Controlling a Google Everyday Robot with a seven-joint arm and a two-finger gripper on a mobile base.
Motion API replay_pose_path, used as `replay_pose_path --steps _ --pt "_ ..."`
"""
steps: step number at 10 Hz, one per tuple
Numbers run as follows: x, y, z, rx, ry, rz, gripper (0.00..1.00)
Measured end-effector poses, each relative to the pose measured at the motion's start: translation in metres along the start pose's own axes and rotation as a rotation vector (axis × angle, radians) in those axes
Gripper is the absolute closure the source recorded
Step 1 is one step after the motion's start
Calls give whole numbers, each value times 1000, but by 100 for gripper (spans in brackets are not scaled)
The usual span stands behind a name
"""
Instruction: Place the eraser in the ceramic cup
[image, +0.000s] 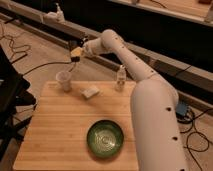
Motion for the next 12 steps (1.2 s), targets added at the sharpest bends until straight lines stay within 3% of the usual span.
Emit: replay_pose_path --steps 2,5,12 --pt "-10 9 18 37 -3 -129 100" --pt "-12 22 42 52 -4 -215 100" --pt "19 64 105 -55 -5 -160 100"
